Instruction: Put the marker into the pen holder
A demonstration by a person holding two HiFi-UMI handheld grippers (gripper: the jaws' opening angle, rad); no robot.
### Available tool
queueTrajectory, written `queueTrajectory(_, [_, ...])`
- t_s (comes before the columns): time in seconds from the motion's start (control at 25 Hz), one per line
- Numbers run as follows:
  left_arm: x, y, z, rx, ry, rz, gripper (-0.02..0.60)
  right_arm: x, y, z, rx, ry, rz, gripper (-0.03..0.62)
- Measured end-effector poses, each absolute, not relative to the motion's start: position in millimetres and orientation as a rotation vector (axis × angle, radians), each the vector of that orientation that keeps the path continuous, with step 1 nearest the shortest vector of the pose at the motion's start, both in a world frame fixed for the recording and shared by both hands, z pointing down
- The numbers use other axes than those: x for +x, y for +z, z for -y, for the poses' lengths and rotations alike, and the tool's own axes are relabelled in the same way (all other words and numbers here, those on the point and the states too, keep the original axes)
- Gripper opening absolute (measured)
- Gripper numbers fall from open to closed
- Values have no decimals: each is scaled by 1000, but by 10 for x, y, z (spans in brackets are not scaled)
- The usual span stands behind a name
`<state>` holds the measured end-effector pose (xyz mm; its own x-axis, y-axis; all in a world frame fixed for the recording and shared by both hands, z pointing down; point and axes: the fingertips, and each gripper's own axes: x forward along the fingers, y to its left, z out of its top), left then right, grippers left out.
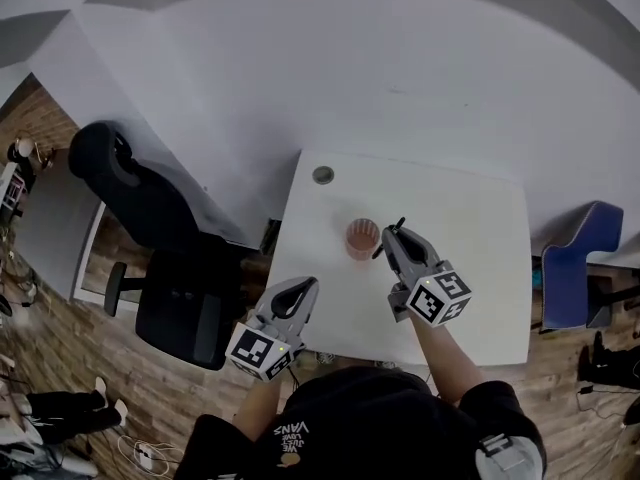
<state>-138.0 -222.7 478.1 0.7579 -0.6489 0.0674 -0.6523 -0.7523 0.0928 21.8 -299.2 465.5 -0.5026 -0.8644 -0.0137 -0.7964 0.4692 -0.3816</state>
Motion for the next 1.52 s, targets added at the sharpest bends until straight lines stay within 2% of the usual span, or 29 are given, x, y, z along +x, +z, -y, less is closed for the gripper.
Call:
queueTrajectory(0.4, [-1596, 4878, 2387, 2851, 34, 947, 53, 25, 4934, 3417, -1634, -386, -2509, 43])
queueTrajectory(1.52, [-1756, 5050, 2443, 2793, 9, 949, 53, -73, 5767, 3533, -1768, -556, -2599, 43])
